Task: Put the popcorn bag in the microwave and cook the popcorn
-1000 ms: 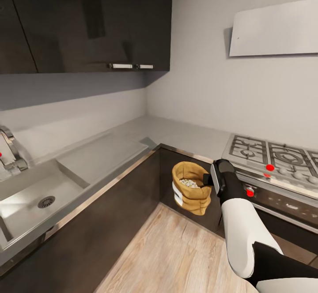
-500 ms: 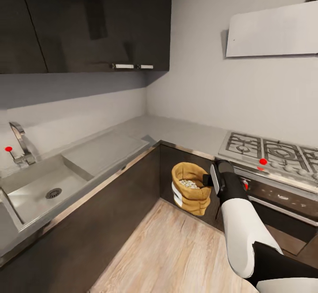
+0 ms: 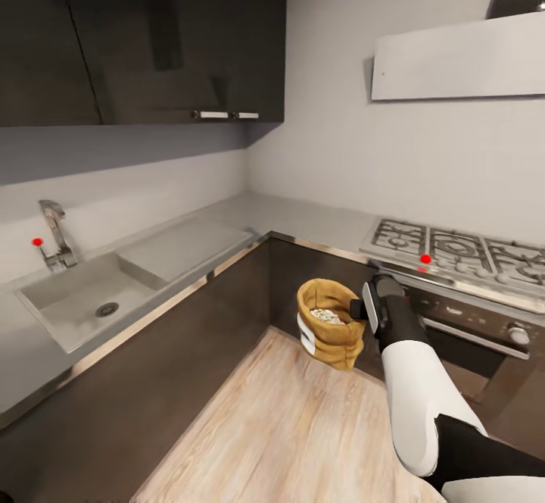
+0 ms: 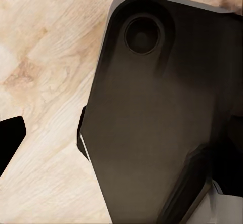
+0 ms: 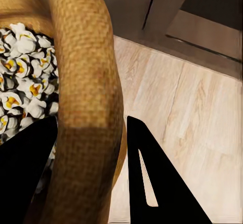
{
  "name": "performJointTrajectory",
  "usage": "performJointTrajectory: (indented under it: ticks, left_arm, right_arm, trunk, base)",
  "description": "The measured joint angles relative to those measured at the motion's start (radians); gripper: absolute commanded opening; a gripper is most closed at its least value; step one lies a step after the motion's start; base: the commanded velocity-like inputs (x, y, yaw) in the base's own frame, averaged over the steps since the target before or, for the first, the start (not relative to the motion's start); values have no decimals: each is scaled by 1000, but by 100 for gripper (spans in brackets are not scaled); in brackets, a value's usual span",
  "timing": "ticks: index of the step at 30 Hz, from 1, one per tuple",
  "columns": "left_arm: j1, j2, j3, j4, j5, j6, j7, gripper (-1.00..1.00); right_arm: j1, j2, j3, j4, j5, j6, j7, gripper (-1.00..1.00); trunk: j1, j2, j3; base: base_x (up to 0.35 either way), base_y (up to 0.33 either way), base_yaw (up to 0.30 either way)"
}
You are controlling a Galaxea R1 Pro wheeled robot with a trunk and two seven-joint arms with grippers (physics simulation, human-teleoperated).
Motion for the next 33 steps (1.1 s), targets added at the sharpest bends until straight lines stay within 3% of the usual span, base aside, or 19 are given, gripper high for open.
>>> performJointTrajectory:
  ticks: [7,12,25,33]
  left_arm:
    - [0,1,-1,1,0,0,0,100]
    - [0,1,-1,1,1,0,0,100]
    - [0,2,-5,2,1,5,-1,100]
    - [0,0,0,1,1,0,0,100]
  right_arm:
    - [0,-1,-1,-6,0,0,-6,-100]
    - [0,-30,0,-13,1,0,-3,-100]
    - [0,-34,0,-13,-7,0,1,-100]
    - [0,-34,0,-12,3,0,2,-100]
  trunk:
    - [0,0,5]
    - [0,0,9]
    - [0,0,19]
    - [0,0,23]
  base:
    - [-9,0,-258]
    - [0,0,-261]
    - [-2,0,-261]
    - [-289,0,-145]
